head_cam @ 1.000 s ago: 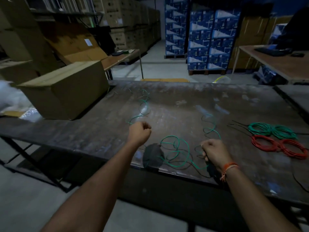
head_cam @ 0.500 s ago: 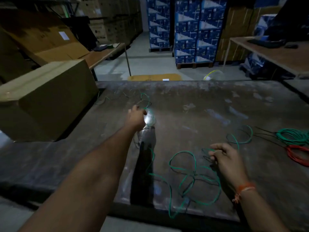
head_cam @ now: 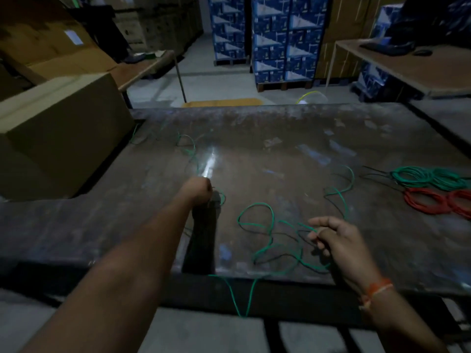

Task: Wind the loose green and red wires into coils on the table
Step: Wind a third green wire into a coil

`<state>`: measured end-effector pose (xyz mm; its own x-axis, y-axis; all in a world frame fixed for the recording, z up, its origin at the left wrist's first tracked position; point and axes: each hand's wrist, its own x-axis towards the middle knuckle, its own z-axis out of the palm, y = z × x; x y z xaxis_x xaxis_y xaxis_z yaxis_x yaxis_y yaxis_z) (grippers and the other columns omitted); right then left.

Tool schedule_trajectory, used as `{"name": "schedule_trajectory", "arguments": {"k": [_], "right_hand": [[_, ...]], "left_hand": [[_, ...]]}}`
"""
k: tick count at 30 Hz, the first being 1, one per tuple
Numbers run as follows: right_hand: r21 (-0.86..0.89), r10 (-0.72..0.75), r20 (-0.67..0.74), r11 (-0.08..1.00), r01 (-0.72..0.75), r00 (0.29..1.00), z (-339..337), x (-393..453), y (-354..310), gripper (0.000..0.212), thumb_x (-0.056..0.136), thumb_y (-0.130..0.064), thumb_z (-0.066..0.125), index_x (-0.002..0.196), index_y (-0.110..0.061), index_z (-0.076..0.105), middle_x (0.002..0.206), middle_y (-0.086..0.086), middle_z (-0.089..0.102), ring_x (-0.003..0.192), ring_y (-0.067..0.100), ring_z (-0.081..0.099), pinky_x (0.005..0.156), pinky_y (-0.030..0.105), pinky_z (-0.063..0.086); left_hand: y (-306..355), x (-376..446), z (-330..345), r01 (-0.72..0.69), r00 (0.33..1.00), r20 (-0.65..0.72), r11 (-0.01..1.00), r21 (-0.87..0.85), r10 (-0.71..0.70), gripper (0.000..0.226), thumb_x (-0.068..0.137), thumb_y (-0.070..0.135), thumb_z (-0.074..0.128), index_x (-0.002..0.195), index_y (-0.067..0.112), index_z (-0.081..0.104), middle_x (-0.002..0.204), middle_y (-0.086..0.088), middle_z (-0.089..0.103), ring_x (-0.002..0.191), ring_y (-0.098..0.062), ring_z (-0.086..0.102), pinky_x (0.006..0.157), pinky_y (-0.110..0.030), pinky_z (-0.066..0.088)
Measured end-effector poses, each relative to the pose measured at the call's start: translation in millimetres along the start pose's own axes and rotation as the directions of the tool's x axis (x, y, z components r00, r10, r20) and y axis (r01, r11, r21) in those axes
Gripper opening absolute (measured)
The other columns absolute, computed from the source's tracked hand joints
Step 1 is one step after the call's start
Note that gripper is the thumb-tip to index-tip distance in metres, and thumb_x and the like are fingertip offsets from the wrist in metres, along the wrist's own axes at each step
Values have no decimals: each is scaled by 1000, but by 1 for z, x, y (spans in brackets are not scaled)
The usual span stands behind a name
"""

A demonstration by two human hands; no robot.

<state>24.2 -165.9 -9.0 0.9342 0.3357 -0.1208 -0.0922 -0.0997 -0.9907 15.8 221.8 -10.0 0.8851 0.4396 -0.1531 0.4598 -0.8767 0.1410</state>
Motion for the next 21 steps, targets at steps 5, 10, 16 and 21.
{"name": "schedule_trajectory", "arguments": {"k": [5,10,16,21], "right_hand": [[5,47,133,999,-48,990,-35,-42,-3,25,90,11,45,99,0,66,67,12,60,42,4,43,37,16,29],[-111,92,247,992,-66,965,-56,-80,7,27,88,6,44,91,-9,67,65,7,62,43,7,39,38,16,25],[-164,125,365,984,-68,923,-78,-115,16,26,89,3,46,95,-11,68,68,5,65,46,8,40,40,17,26],[-178,90,441,984,-12,893,-88,-133,12,26,87,5,50,100,-7,69,67,5,68,48,8,44,41,18,30]], "left_hand": [[29,-143,51,148,985,-59,976,-161,-160,20,86,23,63,89,7,75,89,-14,73,87,-29,68,63,-26,39],[75,-261,114,262,936,-137,904,-337,-323,29,86,35,64,74,9,70,75,-10,72,80,-27,70,63,-29,44],[119,-320,168,294,892,430,902,-316,-140,18,86,21,65,95,8,74,88,-10,69,79,-20,66,66,-27,50],[130,-302,134,221,952,273,931,-289,-141,20,87,19,63,99,10,78,96,-9,77,84,-19,70,72,-27,54]]}}
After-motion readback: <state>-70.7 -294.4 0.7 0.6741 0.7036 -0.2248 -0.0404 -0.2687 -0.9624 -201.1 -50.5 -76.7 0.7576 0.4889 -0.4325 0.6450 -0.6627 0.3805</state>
